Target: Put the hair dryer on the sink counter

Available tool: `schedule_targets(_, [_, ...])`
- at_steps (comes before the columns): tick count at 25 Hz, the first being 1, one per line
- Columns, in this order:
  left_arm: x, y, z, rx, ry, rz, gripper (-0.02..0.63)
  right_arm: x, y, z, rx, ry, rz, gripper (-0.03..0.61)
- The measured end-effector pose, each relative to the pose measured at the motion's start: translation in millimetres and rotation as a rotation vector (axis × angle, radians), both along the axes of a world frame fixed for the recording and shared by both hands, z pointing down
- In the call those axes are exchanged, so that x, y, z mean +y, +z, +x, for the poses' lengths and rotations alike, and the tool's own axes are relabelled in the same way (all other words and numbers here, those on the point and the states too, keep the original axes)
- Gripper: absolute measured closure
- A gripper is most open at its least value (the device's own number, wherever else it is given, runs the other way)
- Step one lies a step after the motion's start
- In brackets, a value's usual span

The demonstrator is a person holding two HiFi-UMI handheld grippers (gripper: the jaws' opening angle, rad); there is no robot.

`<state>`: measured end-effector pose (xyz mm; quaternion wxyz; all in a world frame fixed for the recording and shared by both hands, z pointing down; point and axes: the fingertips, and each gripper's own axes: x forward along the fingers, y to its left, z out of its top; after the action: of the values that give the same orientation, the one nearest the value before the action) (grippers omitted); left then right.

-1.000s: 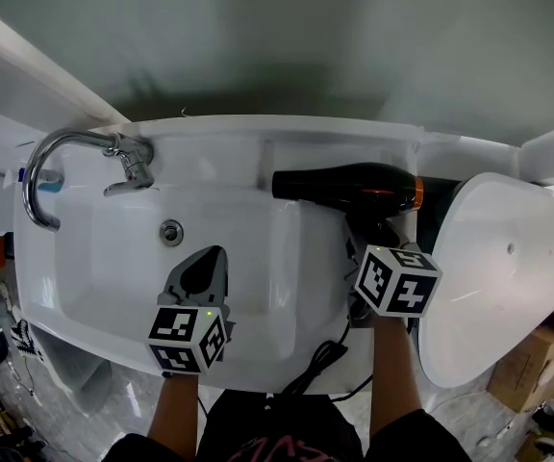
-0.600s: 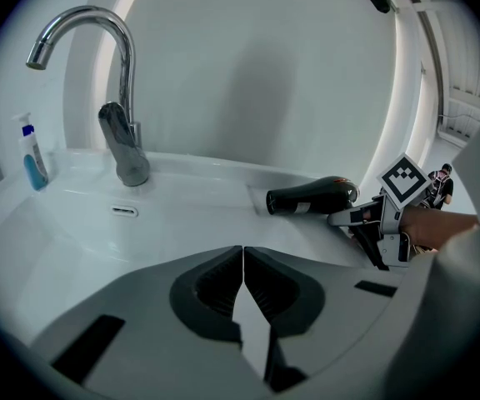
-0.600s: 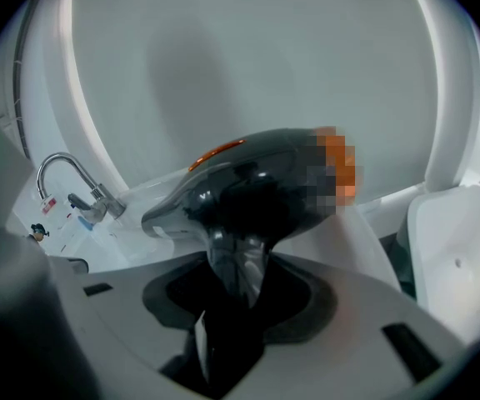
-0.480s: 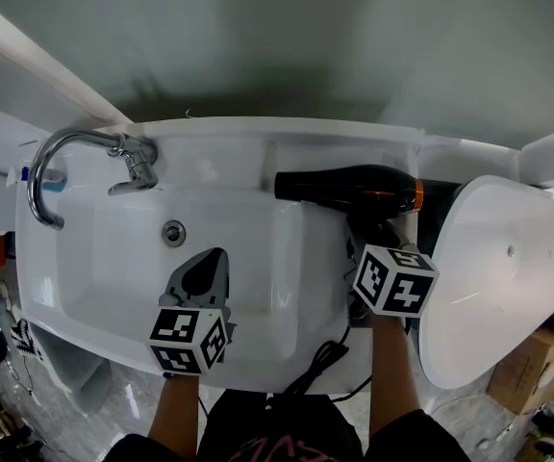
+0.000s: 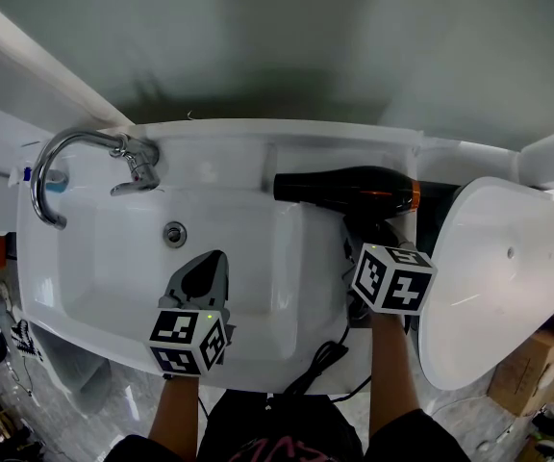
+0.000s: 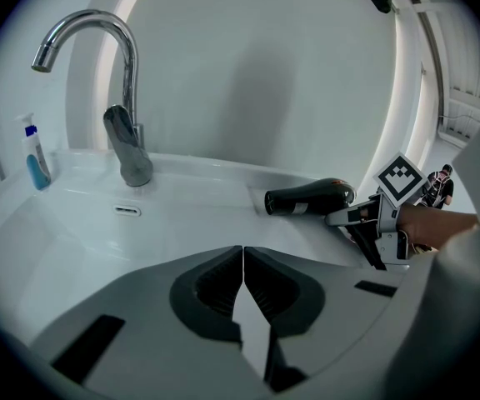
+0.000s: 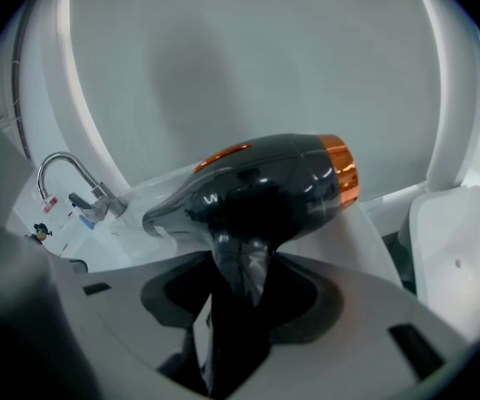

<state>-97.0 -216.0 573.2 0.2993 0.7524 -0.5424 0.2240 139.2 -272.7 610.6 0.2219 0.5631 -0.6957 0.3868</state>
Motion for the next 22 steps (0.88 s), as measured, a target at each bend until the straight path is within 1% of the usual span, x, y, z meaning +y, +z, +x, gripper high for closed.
schedule_targets(2, [1,-1,1,0.001,0.0,0.0,0.603,1,-1,3,0.025,-0.001,0.002,0.385])
schedule_targets(3, [1,-1,1,0.002,0.001,0.0,0.603,1,-2,5,0.048,-0.006,0.005,0.367])
schedule_targets(5, [0,0,1,0.004,0.0,0.001,0.603,0,-2,6,0.073,-0.018,0.009,0.359])
schedule_targets(10, [1,2,8,0.01,0.012,-0.006,0.603,1,-2,6,0.077,-0.015,0.012,0.357])
schedule_targets(22, [4,-6,9,0.018,0.016,0.008,0.603,8,-16,11,0.073,0.012,0.034,0.357])
